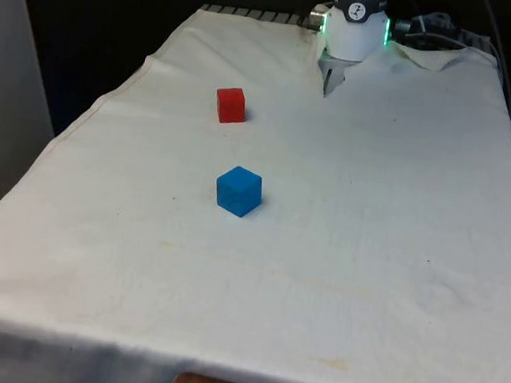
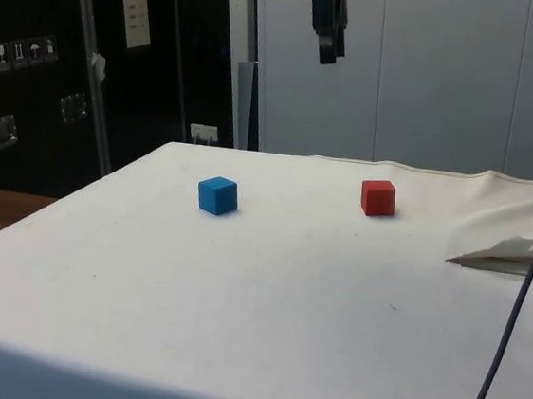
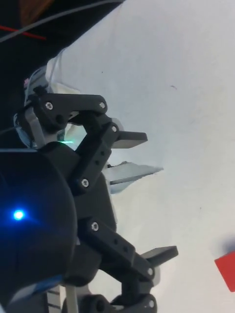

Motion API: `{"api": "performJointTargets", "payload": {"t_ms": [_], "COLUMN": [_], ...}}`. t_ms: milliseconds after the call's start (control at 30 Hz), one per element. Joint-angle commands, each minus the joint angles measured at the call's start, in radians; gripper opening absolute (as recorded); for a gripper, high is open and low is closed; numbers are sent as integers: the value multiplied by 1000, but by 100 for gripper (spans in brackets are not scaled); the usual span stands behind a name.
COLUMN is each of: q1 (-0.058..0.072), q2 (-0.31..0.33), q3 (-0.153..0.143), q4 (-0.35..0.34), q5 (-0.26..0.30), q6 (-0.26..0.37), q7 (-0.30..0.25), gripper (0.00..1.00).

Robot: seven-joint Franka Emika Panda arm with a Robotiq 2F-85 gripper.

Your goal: Stack the two cubes.

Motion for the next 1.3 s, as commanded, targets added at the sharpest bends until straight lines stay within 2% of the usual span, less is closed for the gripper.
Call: {"api": "performJointTargets", "payload": {"t_ms": [0, 100, 133, 167, 300, 433, 467, 500, 700, 733, 800, 1033, 1067, 1100, 1267], "q1": [-5, -5, -1, -6, -6, -7, -3, -8, -8, -4, -10, -10, -6, -10, -10], "q2": [-8, -7, 0, -7, -5, -5, 0, -2, 5, 7, 3, -3, 4, -3, -5], "q3": [-8, -24, -23, -30, -58, -79, -79, -90, -131, -132, -142, -186, -184, -191, -222], "q4": [-21, -41, -30, -48, -77, -94, -87, -103, -137, -132, -150, -192, -184, -197, -223], "q5": [-9, -12, -4, -13, -19, -23, -14, -25, -25, -16, -26, -23, -16, -22, -19], "q6": [23, 43, 28, 49, 79, 92, 81, 100, 133, 122, 148, 223, 205, 233, 289], "q7": [-13, -33, -29, -41, -75, -104, -102, -122, -187, -186, -202, -258, -254, -265, -305], "gripper": [100, 100, 100, 100, 100, 100, 100, 100, 100, 100, 100, 100, 100, 100, 100]}}
